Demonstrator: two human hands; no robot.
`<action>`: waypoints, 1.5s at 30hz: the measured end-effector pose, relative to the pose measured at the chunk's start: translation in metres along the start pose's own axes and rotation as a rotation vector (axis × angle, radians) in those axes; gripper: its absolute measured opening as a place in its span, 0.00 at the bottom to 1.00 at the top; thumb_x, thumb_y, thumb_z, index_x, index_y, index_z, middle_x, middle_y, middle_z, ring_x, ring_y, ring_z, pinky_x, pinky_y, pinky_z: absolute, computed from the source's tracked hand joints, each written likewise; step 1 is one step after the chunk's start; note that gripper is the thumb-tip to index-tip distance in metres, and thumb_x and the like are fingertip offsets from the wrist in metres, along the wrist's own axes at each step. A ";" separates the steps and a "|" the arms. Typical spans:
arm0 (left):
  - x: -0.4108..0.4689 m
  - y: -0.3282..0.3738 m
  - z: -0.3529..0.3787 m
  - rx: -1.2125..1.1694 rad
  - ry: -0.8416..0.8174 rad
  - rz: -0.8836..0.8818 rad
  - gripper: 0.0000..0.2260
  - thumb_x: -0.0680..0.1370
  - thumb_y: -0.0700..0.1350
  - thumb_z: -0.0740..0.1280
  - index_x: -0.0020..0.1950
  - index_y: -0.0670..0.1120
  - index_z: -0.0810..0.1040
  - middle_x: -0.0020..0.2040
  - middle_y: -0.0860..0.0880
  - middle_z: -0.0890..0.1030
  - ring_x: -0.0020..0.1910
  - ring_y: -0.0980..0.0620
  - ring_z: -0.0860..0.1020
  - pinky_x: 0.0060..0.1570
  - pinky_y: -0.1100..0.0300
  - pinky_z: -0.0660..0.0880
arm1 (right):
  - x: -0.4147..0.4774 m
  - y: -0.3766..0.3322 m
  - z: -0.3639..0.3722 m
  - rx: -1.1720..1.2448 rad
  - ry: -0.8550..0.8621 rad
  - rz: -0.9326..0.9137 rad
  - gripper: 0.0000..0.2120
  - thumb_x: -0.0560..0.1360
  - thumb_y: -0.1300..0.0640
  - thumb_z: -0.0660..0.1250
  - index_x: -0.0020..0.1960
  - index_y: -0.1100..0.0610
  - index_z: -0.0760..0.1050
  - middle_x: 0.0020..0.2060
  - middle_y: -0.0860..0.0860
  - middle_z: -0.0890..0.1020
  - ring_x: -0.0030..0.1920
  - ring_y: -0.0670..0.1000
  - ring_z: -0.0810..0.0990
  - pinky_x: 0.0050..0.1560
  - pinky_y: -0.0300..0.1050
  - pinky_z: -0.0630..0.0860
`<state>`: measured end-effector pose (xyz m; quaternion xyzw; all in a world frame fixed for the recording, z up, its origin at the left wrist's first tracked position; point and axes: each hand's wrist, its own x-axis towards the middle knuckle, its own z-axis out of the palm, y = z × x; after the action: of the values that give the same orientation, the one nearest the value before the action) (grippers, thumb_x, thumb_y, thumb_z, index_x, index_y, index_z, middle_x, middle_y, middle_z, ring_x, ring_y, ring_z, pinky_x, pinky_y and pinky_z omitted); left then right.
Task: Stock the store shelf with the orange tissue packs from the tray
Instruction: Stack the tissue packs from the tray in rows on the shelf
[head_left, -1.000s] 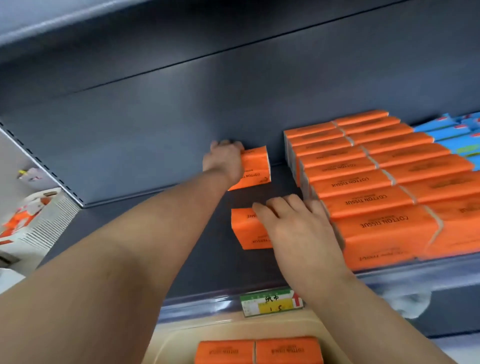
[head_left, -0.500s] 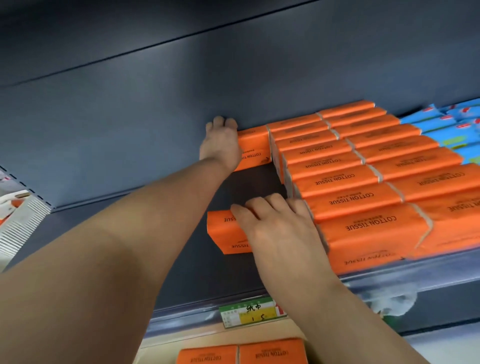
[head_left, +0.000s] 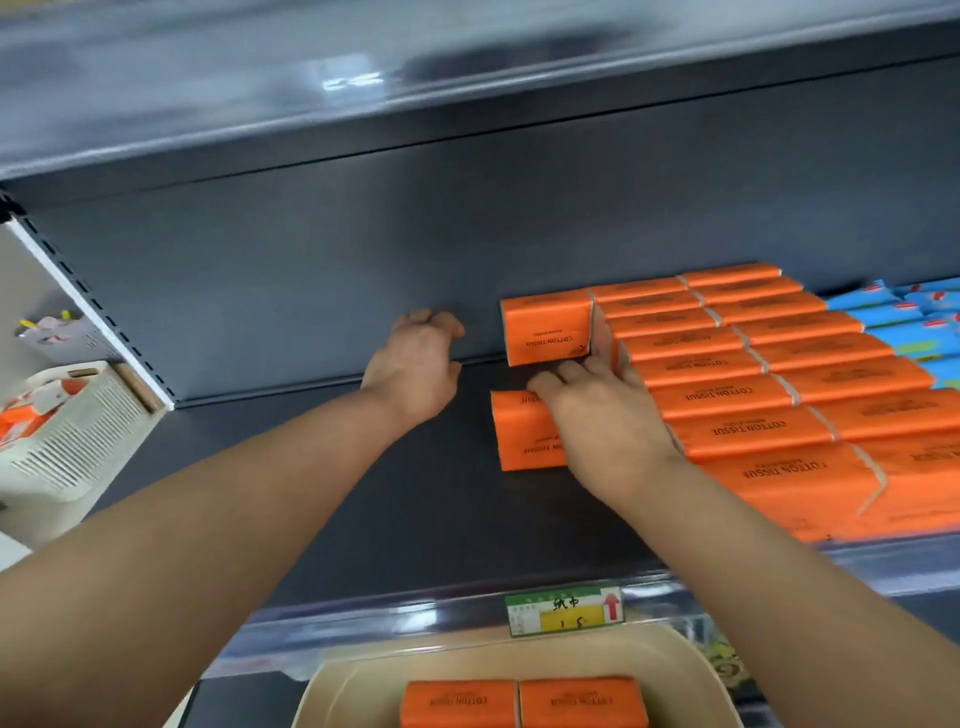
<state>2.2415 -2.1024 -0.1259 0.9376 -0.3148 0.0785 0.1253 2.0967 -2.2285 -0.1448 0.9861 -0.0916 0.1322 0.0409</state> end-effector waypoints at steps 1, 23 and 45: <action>-0.001 -0.001 -0.002 -0.010 0.003 -0.008 0.19 0.78 0.41 0.65 0.68 0.47 0.69 0.67 0.46 0.68 0.67 0.46 0.67 0.59 0.50 0.72 | 0.013 0.002 0.001 -0.007 -0.013 0.009 0.24 0.71 0.66 0.60 0.66 0.53 0.68 0.59 0.52 0.75 0.63 0.57 0.70 0.65 0.57 0.64; -0.006 -0.006 0.010 -0.114 -0.029 0.041 0.18 0.79 0.42 0.65 0.69 0.48 0.69 0.67 0.49 0.68 0.66 0.50 0.68 0.60 0.54 0.73 | 0.111 0.030 0.031 -0.077 0.029 0.156 0.24 0.72 0.69 0.61 0.67 0.57 0.67 0.60 0.58 0.70 0.62 0.60 0.69 0.59 0.56 0.69; -0.293 -0.018 0.049 -0.165 -0.166 0.105 0.14 0.76 0.46 0.66 0.61 0.52 0.74 0.59 0.55 0.75 0.59 0.53 0.74 0.60 0.58 0.72 | -0.209 -0.056 0.034 0.227 -0.139 -0.023 0.17 0.71 0.58 0.67 0.59 0.48 0.76 0.55 0.47 0.78 0.58 0.52 0.75 0.56 0.49 0.71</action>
<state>2.0243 -1.9353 -0.2427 0.9096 -0.3780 -0.0193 0.1712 1.9179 -2.1417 -0.2370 0.9922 -0.0671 0.0728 -0.0759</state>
